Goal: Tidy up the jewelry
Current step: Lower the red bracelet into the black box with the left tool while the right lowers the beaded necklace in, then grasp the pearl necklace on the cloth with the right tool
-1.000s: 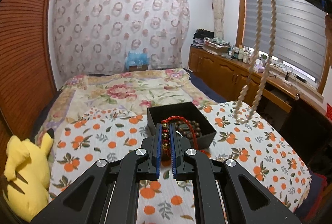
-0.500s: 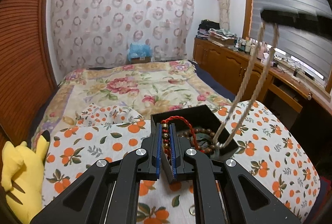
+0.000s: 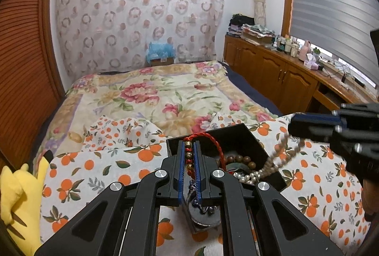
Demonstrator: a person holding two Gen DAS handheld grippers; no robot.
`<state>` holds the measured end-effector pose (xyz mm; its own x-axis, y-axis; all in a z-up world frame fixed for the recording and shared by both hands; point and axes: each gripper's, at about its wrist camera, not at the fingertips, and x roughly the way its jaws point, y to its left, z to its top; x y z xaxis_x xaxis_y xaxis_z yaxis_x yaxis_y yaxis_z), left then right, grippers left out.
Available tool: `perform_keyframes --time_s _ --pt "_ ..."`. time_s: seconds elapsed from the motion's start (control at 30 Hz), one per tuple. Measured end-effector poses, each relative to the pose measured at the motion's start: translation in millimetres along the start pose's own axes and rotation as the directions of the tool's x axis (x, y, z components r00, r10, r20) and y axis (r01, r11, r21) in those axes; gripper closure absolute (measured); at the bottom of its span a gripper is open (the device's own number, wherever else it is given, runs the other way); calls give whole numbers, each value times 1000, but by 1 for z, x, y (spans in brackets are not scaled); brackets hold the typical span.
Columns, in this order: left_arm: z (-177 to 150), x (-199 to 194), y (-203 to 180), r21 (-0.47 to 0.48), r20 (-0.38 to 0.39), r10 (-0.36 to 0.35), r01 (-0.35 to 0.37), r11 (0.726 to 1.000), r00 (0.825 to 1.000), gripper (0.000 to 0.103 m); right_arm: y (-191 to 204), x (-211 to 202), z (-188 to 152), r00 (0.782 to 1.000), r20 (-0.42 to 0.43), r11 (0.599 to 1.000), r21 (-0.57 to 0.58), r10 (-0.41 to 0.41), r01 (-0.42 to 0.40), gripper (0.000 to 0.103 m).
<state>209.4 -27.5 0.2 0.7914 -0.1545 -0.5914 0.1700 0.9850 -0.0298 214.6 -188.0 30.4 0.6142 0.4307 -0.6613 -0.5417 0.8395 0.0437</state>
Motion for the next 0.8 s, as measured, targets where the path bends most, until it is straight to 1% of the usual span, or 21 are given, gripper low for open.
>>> perform_keyframes --time_s 0.1,0.2,0.27,0.33,0.4,0.63,0.8 --pt "1 8 -3 6 -11 4 -4 1000 1000 97 -4 1 -7 1000 -3 1000 3 3 -3 92" --pt "1 12 -4 5 -22 3 -3 1000 1000 96 -7 -6 -13 1000 8 1000 7 10 -10 82" --pt "0 10 -5 7 -24 3 -3 1000 1000 96 -10 -13 -17 1000 13 1000 3 15 -15 81" --pt "-2 7 -5 11 -21 1 -1 1000 1000 89 -11 -20 -26 1000 20 1000 -1 13 -13 81" --pt "-8 -1 -4 13 -17 1 -1 1000 1000 85 -13 -28 -38 1000 21 1000 2 24 -24 81" --pt "-42 -30 -8 49 -27 -14 15 999 1000 85 -4 -32 -82 999 -23 999 -24 30 -30 81" --pt "-67 -43 -7 46 -47 -37 39 998 998 85 -2 -25 -112 997 -71 999 -31 18 -21 82"
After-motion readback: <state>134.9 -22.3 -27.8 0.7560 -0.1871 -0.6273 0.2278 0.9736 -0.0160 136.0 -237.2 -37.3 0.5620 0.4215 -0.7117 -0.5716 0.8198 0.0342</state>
